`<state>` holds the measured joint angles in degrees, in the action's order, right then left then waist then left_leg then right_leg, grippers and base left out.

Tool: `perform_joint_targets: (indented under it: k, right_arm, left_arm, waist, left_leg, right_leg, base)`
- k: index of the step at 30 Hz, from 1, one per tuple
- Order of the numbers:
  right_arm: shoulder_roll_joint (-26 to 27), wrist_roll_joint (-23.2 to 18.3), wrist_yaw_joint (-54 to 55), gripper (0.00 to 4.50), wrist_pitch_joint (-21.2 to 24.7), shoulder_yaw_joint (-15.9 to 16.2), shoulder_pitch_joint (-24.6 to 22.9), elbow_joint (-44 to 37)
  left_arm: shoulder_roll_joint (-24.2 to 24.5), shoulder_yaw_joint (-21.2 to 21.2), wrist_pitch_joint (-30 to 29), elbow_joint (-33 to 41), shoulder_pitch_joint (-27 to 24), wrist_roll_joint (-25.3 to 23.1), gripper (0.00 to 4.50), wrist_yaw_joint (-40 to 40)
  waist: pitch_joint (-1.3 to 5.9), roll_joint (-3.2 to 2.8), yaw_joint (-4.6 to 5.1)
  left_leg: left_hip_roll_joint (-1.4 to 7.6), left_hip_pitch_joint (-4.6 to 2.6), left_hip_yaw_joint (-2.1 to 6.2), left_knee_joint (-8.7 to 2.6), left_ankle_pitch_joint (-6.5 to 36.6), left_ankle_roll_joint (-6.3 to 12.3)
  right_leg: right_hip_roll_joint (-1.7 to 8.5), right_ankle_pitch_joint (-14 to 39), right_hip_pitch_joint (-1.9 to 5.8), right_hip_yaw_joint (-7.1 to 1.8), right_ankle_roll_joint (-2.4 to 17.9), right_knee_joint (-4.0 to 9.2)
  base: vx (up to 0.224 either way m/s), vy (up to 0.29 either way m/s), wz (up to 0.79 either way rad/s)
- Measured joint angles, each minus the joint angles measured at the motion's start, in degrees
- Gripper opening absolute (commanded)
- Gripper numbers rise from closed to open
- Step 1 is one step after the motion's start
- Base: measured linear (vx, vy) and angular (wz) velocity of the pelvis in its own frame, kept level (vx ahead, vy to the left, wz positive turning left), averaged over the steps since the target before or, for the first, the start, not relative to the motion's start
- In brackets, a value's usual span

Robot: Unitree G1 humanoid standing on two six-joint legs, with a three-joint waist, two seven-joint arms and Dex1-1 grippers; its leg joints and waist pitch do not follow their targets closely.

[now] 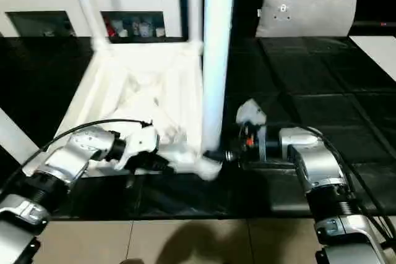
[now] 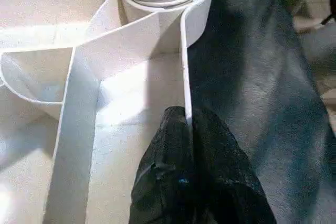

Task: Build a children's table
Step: Rotate leg to tighten

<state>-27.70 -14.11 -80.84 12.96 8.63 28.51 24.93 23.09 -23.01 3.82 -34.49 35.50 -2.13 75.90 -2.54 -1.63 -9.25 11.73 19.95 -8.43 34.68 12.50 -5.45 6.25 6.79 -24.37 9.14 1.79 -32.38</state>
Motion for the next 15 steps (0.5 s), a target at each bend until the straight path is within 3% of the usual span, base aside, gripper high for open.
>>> perform_joint_targets:
  k: [15]
  right_arm:
    - [-0.39, -0.05, -4.67, 2.07, 0.10, 1.42, -0.14, 0.72]
  left_arm:
    - [0.28, -0.54, 0.30, 0.46, -0.10, 0.26, 0.00, 2.72]
  waist:
    - [-0.02, 0.25, -0.45]
  left_leg:
    - [-0.01, -0.04, -0.05, 0.20, -0.01, -0.03]
  right_leg:
    - [0.00, 0.02, -0.01, -0.16, 0.00, -0.28]
  base:
    - [0.000, 0.000, 0.00]
